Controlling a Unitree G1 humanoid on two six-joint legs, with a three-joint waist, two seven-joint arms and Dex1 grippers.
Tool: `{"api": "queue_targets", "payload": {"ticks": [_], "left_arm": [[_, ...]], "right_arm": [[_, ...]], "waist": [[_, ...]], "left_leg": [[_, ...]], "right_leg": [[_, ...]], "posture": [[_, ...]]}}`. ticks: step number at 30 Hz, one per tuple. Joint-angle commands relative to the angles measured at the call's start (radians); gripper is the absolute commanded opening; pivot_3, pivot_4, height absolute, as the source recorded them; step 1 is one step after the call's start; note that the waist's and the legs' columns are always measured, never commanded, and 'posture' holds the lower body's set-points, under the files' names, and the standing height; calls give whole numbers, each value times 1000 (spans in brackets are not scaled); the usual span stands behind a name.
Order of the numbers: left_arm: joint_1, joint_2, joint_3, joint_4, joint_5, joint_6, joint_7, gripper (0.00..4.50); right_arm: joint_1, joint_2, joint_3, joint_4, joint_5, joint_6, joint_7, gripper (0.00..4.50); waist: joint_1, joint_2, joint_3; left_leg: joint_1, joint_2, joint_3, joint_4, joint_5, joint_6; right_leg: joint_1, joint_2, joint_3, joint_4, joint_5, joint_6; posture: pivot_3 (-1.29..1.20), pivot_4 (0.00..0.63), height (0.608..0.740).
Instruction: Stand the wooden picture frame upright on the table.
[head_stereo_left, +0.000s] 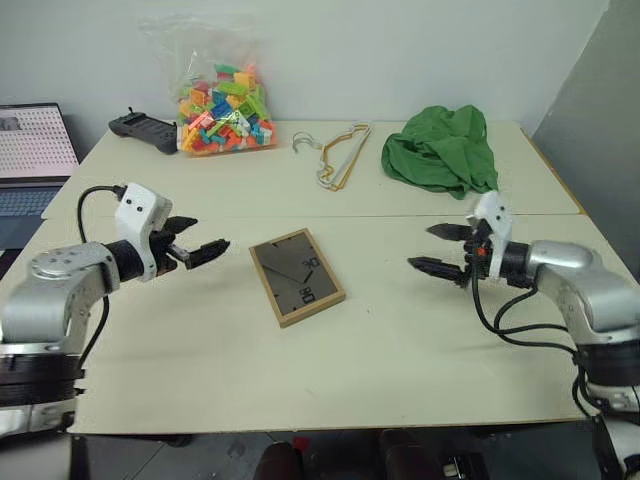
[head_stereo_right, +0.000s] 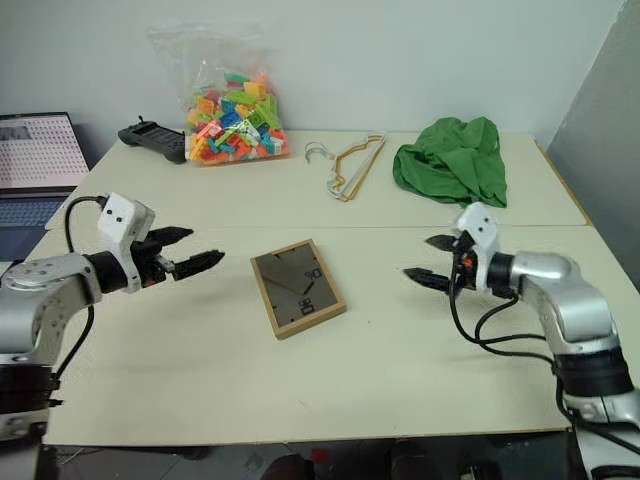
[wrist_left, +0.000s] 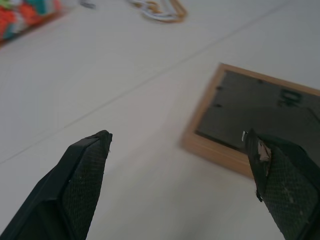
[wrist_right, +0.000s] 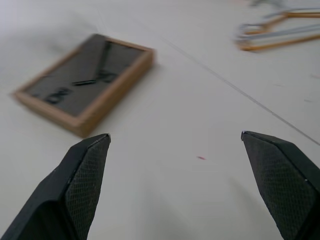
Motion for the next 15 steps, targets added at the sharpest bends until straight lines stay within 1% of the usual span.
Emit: {"api": "queue_targets", "payload": {"ticks": [1,4,7,9,10,13,15], "left_arm": [[-19,35,-27,7,29,-37,-59,4500],[-27,28,-25,-4,26,-21,-58,4500],[-9,17,-4,2,47,-30,-11,4500],[14,-12,20,14,52,-51,29,4500],[25,-36,32,25,62,-58,74,4500],[60,-104,48,23,72,-62,156,3999],[86,-146,34,0,79,-66,186,3483]], "right_arm": [[-63,9,38,60,-1,-19,72,4462],[-93,34,70,118,-30,-55,92,4462],[-113,61,101,187,-92,-132,72,4462],[-134,94,115,248,-133,-179,43,4462],[-143,116,122,277,-149,-200,30,4462],[-160,183,129,329,-181,-227,-12,3942],[-161,225,140,358,-205,-251,-38,3377]], "waist": [[5,0,0],[7,-1,0],[6,-1,0],[5,-1,0],[5,-1,0],[2,0,0],[2,0,0]], "left_leg": [[0,0,0,0,0,0],[-1,0,0,1,0,0],[-1,0,0,1,0,0],[-1,0,0,1,0,0],[-1,0,1,1,0,0],[-1,1,1,1,0,0],[-1,1,1,1,0,0]], "right_leg": [[0,0,0,0,0,0],[0,0,0,0,0,0],[-1,0,0,0,0,0],[-1,0,0,0,0,0],[-1,0,0,1,0,0],[-2,0,1,1,0,0],[-2,0,1,2,0,0]], "posture": [[0,150,740],[0,150,740],[0,150,740],[0,150,740],[0,150,740],[0,150,740],[0,150,740]]}}
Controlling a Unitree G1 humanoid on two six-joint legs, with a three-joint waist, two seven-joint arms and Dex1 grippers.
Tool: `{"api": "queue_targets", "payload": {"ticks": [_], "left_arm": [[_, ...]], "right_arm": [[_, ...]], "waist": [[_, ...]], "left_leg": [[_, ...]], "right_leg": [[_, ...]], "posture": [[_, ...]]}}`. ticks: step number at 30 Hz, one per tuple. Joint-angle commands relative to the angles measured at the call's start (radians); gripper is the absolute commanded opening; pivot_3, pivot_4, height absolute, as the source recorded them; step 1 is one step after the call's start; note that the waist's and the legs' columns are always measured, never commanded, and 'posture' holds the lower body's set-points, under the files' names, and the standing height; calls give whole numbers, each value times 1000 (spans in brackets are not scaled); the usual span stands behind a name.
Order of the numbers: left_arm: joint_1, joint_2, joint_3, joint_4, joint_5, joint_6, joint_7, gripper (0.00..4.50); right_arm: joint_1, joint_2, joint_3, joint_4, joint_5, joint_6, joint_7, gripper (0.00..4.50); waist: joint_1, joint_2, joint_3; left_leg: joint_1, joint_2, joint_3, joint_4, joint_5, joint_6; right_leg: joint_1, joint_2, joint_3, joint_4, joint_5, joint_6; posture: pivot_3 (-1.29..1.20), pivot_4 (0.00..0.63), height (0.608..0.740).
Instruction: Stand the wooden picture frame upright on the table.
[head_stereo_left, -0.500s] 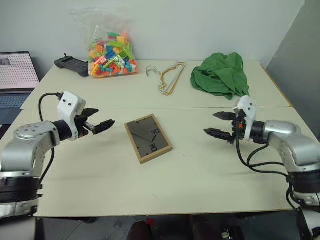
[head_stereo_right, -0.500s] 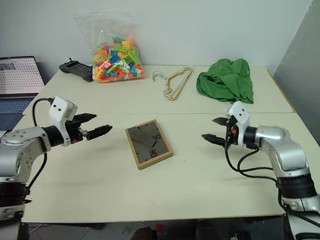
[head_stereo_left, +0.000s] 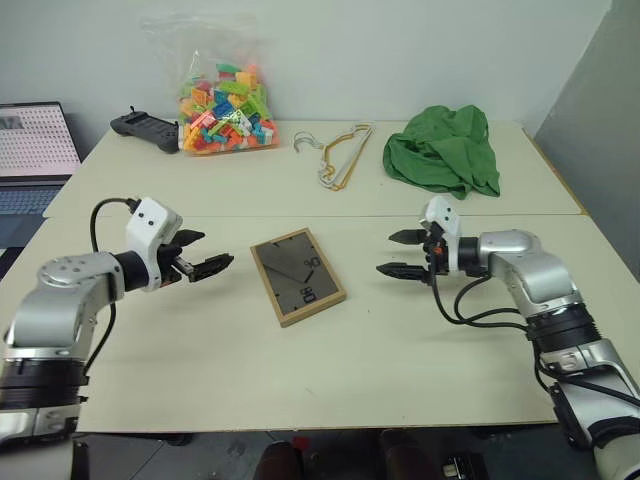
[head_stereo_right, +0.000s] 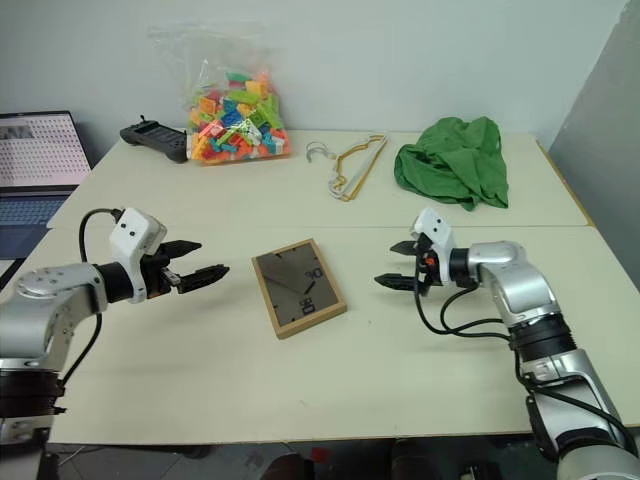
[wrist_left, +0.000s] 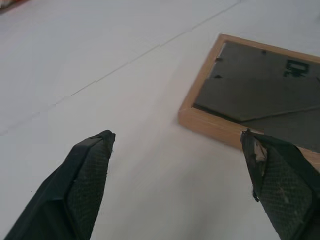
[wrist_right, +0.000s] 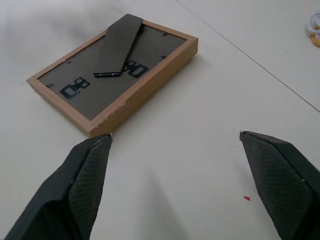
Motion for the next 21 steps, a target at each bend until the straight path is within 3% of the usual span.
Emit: {"api": "queue_targets", "payload": {"ticks": [1,7,13,16,21], "left_arm": [[30,-49,9,-42,16,-21,62,3280],[41,-139,-19,-44,54,-34,145,1878],[9,-209,-60,-15,88,-43,189,607],[-28,-242,-90,28,115,-67,200,9],[-73,-274,-161,77,145,-107,153,9]], "right_arm": [[-27,57,9,33,-39,-54,-49,3134],[-23,124,38,125,-139,-113,-150,1509],[15,166,81,99,-178,-133,-153,128],[35,180,115,55,-188,-123,-120,0],[77,183,166,-41,-188,-83,-71,0]], "waist": [[1,0,0],[5,0,0],[3,0,0],[3,-1,0],[4,-1,-1]], "left_leg": [[0,0,0,0,0,0],[-2,0,-1,1,0,0],[-3,0,-1,1,0,0],[-3,0,-1,2,0,0],[-3,-1,-1,2,0,-1]], "right_leg": [[0,0,0,0,0,0],[-1,-1,-1,1,0,0],[-2,-1,-1,2,0,0],[-2,-1,-1,3,0,0],[-2,-1,-1,4,0,0]], "posture": [[0,150,740],[0,150,740],[0,150,740],[0,150,740],[0,150,740]]}}
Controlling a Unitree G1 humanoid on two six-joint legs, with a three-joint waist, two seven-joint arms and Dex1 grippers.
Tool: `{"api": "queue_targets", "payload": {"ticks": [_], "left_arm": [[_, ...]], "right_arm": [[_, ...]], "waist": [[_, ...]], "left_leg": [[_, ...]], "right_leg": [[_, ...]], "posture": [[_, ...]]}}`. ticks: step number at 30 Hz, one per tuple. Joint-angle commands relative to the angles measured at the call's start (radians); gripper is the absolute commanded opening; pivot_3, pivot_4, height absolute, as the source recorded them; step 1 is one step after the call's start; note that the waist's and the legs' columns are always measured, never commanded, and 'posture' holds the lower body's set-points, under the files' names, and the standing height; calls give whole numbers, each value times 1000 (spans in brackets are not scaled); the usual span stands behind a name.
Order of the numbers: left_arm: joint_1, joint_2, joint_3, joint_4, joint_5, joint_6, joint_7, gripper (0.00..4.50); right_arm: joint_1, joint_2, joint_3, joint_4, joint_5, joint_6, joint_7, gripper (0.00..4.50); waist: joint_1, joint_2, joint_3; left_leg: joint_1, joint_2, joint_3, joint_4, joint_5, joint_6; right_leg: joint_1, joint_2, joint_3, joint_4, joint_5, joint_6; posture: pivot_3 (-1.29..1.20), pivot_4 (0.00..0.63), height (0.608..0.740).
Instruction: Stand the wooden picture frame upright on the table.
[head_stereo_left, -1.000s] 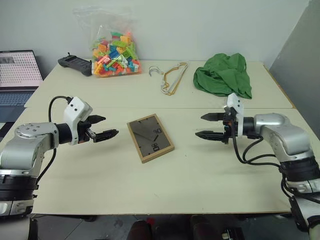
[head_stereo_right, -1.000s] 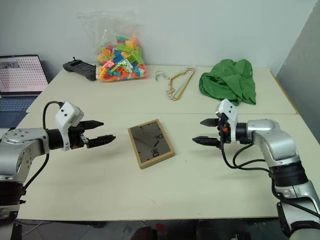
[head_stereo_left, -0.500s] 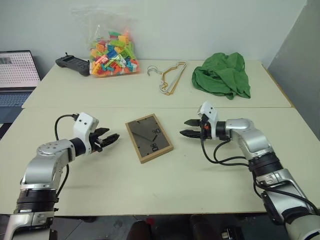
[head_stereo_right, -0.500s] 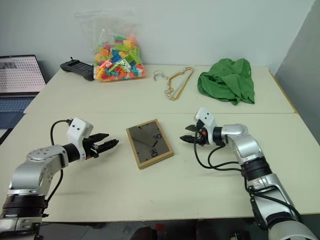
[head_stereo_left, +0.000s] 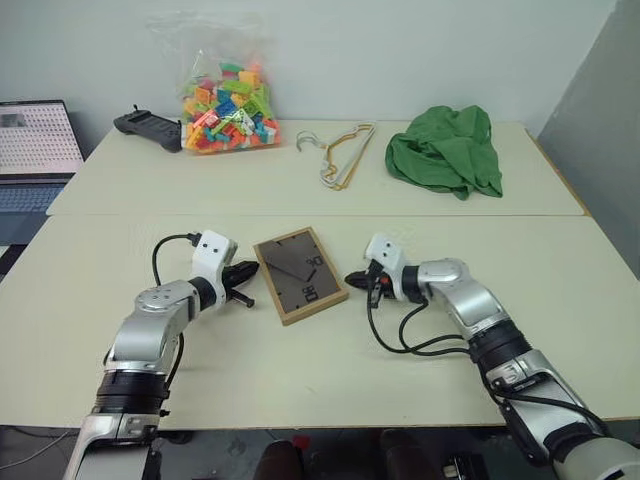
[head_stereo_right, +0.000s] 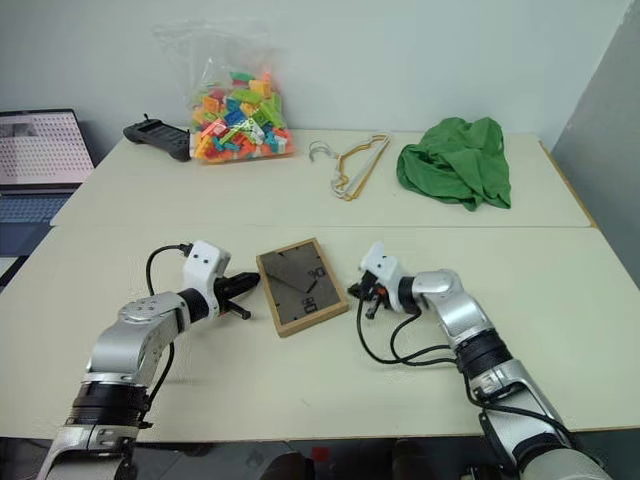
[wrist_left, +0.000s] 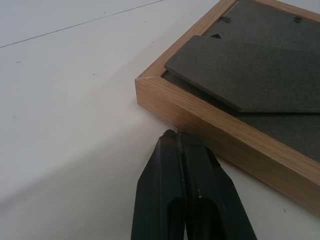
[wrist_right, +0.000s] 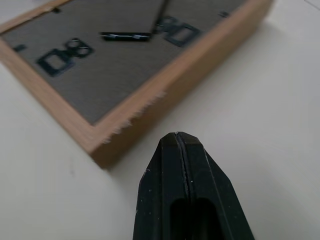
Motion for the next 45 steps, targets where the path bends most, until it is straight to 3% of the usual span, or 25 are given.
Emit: {"api": "queue_targets", "payload": {"ticks": [1,9,22,28,33,37,45], "left_arm": [[-44,-20,-68,13,32,-48,-49,9],[-40,-10,-114,-6,57,-55,-114,9],[42,-26,-234,-232,51,25,-193,9],[93,42,-225,-361,-3,105,-280,9],[135,81,-167,-392,-79,134,-334,9],[117,67,-9,-326,-295,399,-344,681],[-22,35,142,-76,-504,857,-283,2339]], "right_arm": [[20,-8,32,-113,4,28,46,0],[40,-78,25,-188,-1,74,75,0],[71,-216,14,-258,7,93,142,0],[39,-298,-5,-122,-54,2,112,0],[-15,-257,-27,-13,-69,-47,45,0],[-18,-233,-25,9,-79,-69,30,0],[-7,-192,-14,26,-100,-90,4,0]], "waist": [[2,0,0],[3,0,0],[5,0,0],[3,0,0],[2,0,0],[-1,0,0],[-4,-1,-1]], "left_leg": [[0,0,0,0,0,0],[0,-1,0,0,0,0],[0,-1,0,1,0,0],[0,-1,-1,0,0,0],[5,-1,0,0,0,0],[5,0,0,0,0,1],[6,0,-1,0,0,1]], "right_leg": [[0,0,0,0,0,0],[0,0,0,0,0,0],[1,0,0,-1,0,0],[2,0,0,-2,0,0],[5,0,1,-3,0,0],[5,0,0,-3,0,0],[6,1,0,-3,0,0]], "posture": [[0,150,740],[0,150,740],[0,150,740],[0,150,740],[0,150,740],[0,150,740],[0,150,740]]}}
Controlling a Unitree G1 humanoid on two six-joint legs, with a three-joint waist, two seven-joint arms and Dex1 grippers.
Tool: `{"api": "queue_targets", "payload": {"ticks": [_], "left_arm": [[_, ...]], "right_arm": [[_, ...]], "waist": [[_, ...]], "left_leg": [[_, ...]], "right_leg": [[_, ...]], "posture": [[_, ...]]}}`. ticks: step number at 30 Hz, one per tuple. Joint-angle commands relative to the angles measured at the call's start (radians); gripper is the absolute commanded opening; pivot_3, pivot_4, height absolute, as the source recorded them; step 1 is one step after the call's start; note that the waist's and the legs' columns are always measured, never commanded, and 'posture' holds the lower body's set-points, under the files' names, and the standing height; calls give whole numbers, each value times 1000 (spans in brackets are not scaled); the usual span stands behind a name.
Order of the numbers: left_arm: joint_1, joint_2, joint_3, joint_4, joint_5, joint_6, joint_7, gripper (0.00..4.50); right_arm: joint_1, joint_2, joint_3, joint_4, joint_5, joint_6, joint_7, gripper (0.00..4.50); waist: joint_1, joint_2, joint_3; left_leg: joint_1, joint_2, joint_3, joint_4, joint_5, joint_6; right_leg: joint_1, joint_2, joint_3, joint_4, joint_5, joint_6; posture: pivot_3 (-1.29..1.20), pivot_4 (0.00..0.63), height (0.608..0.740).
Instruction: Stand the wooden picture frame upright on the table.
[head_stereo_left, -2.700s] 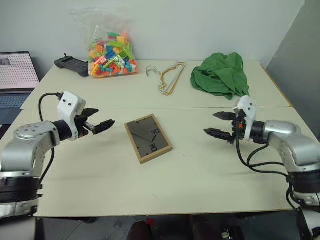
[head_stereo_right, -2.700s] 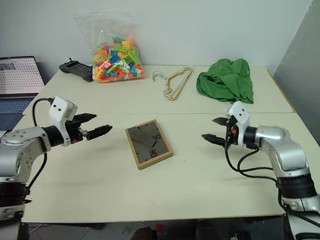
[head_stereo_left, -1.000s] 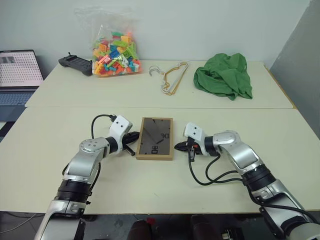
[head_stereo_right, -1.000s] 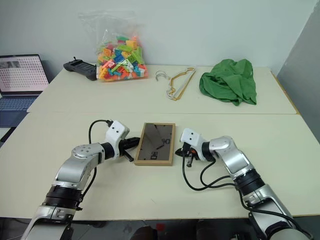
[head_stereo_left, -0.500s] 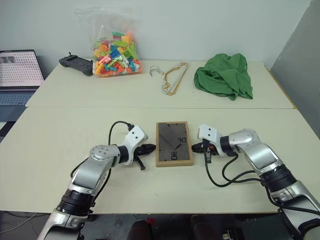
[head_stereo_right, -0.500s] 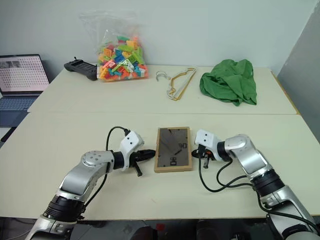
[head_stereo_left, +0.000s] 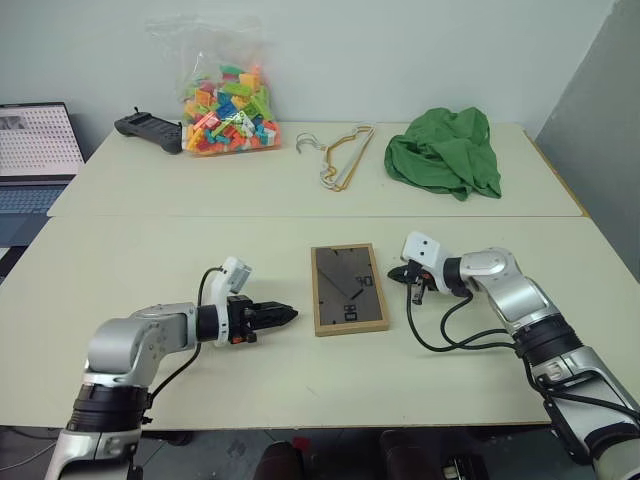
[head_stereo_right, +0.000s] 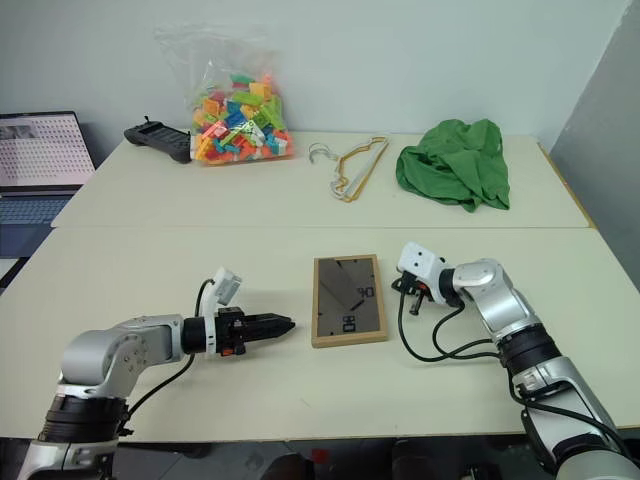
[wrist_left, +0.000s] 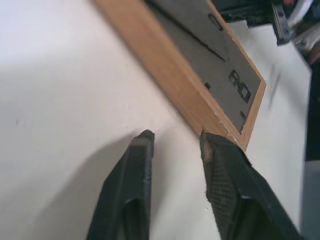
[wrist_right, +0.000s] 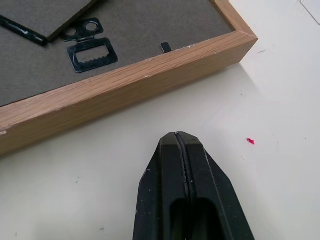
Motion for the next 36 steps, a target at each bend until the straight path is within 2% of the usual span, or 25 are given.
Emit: {"api": "queue_targets", "payload": {"ticks": [1,6,10,20,26,29,36], "left_arm": [[-93,-41,81,124,-89,201,49,2543],[-151,-65,51,199,-83,263,78,3750],[-155,-83,-9,201,-74,264,73,4462],[-120,-187,-47,110,-103,289,107,4498],[-54,-201,-25,17,-135,302,131,4498],[-36,-200,-21,2,-139,279,142,4058],[-58,-212,-13,42,-90,146,193,2534]], "right_arm": [[1,32,-2,11,-15,-4,-18,0],[-1,74,4,12,-25,-3,-32,0],[-1,111,7,-4,-30,7,-42,0],[43,174,6,-116,-18,119,-63,0],[52,177,-19,-123,-22,177,-106,0],[52,173,-30,-116,-27,179,-128,0],[55,148,-70,-142,-15,194,-154,0]], "waist": [[-2,-1,0],[-18,0,-1],[-20,1,-2],[-9,3,-5],[-8,3,-6],[-8,3,-6],[-5,3,-6]], "left_leg": [[0,0,0,0,0,0],[2,0,-1,-1,0,0],[4,0,-1,-1,1,-1],[4,-1,-1,-1,1,-1],[4,-1,0,-1,0,-1],[4,-1,0,-1,0,-1],[3,-1,0,-1,0,-1]], "right_leg": [[0,0,0,0,0,0],[1,0,-1,0,0,0],[2,0,0,1,0,0],[4,-1,0,0,0,0],[4,-1,0,-1,0,0],[4,-1,0,-1,0,0],[4,-1,0,-2,0,0]], "posture": [[0,150,740],[0,150,740],[0,150,740],[0,150,740],[0,150,740],[0,150,740],[0,150,740]]}}
